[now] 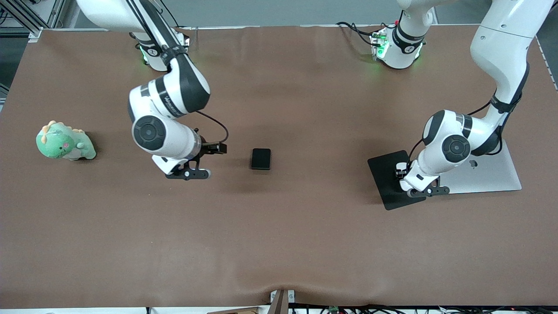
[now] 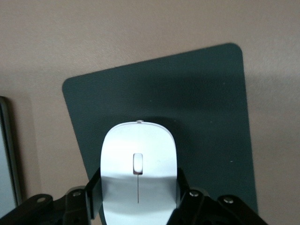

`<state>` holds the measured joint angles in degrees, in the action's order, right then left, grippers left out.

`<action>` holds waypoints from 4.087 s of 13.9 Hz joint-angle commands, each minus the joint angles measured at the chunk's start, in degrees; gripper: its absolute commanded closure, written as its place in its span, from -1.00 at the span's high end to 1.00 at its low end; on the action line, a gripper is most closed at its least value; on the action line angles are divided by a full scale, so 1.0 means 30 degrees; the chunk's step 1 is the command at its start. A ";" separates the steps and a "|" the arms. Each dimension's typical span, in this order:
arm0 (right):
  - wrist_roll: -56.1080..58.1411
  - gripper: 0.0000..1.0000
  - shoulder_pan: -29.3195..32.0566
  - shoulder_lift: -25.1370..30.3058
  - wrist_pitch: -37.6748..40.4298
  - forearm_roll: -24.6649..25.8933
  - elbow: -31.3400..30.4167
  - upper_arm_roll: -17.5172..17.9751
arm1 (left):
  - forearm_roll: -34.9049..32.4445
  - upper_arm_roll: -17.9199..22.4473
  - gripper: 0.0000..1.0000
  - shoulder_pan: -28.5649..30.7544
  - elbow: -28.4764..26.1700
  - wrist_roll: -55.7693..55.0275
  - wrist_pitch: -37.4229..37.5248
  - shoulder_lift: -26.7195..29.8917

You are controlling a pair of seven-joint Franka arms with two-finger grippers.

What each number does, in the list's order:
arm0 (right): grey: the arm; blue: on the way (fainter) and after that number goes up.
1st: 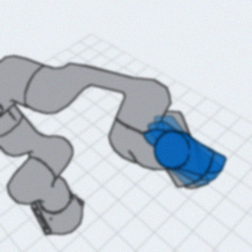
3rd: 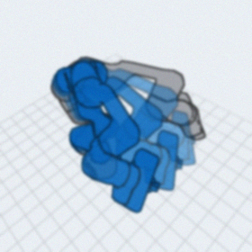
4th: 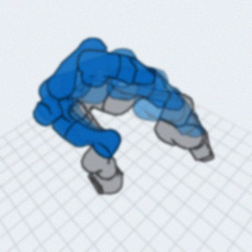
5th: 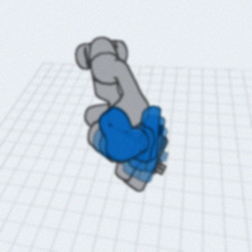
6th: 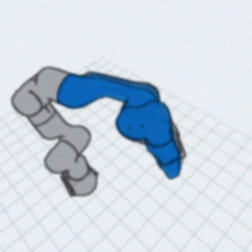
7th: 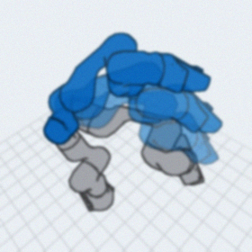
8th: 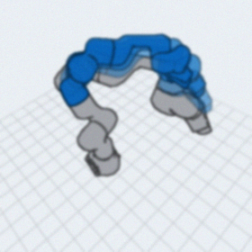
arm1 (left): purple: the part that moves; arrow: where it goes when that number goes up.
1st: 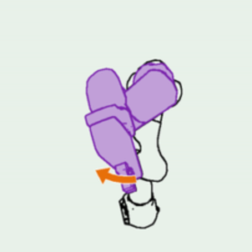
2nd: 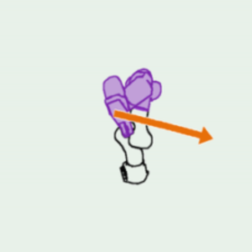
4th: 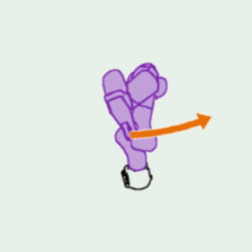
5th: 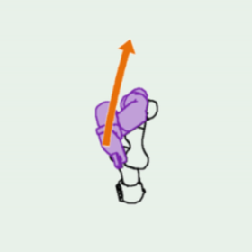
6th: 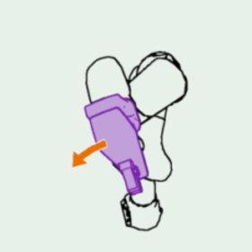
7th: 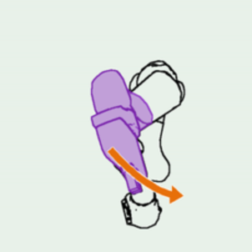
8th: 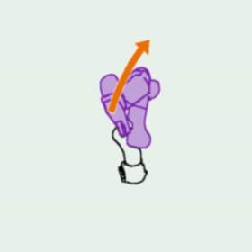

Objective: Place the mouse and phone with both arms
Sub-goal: 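Carry the mouse over the pad while the right gripper reaches the phone, then lower the mouse onto the pad and open the left gripper, then lift the phone with the right gripper while the left gripper withdraws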

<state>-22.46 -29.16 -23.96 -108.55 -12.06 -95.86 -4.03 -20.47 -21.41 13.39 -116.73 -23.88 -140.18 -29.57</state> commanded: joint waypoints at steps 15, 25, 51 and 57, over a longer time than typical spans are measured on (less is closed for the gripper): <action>-0.5458 1.00 -0.3756 -0.4256 -0.7057 -0.0317 0.0108 -0.0091 | -0.1176 -0.0129 -1.00 0.0167 0.0648 0.0752 -0.2197 -0.1482; -0.6076 1.00 -0.4577 -0.5458 -0.8495 -0.0932 0.0108 -0.0091 | -0.0942 -0.0859 1.00 0.0108 0.1990 0.0019 -0.0392 0.0389; -0.6721 -1.00 -0.2736 -0.4027 -0.5158 -0.0903 0.0256 -0.0150 | 0.4537 -0.0144 1.00 -0.1166 1.1899 0.3414 1.6816 0.8888; -0.4849 -1.00 -0.0509 -0.1216 -0.4832 -0.0903 -0.2699 -0.0120 | 0.6199 0.7839 1.00 -0.7482 1.0258 0.4736 1.6845 1.0501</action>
<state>-39.61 -32.93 -32.86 -122.73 -13.52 -98.05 -5.17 -4.99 -1.07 -7.51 -82.45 -10.87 -89.61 -1.07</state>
